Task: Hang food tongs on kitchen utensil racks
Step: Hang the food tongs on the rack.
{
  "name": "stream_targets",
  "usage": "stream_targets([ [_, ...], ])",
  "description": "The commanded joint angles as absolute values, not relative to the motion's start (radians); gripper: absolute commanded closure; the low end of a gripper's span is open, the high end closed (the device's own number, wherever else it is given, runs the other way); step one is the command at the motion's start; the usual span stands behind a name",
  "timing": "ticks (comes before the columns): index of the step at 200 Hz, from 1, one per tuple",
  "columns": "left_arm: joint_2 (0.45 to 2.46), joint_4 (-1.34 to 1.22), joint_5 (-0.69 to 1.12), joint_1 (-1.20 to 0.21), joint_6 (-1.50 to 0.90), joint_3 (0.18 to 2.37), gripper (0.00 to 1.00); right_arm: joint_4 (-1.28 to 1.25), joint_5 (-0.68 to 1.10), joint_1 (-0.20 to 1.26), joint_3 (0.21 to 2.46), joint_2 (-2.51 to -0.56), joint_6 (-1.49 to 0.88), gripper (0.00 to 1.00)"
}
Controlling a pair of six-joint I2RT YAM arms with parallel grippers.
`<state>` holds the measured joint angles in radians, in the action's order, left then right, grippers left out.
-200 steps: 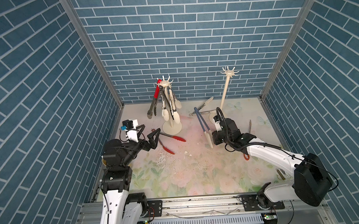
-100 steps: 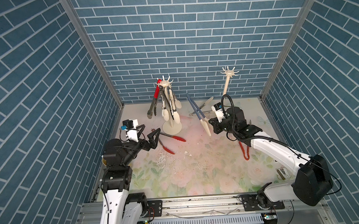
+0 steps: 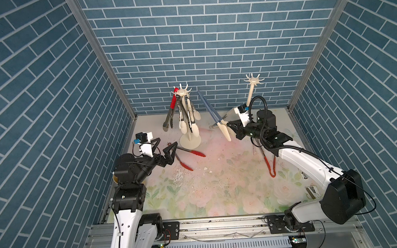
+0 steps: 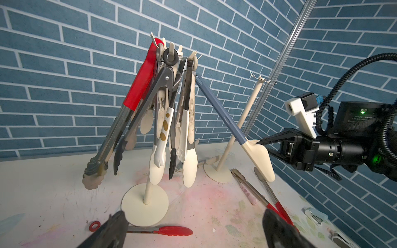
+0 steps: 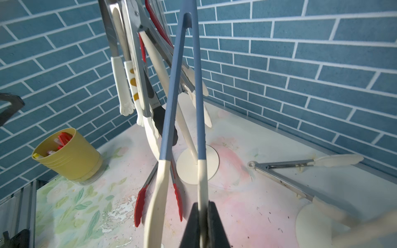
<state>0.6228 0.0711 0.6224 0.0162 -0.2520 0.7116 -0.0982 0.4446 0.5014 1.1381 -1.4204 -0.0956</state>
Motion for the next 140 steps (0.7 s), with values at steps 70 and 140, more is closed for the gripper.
stream_targets([
  [70, 0.620, 0.052, 0.638, 0.012, -0.250, 0.701, 0.01, -0.292, 0.603, 0.465, 1.274, -1.513, -0.052, 1.00],
  [140, 0.619, 0.049, 0.641, 0.012, -0.251, 0.701, 0.01, -0.409, 0.733, 0.451, 1.355, -1.599, -0.115, 1.00],
])
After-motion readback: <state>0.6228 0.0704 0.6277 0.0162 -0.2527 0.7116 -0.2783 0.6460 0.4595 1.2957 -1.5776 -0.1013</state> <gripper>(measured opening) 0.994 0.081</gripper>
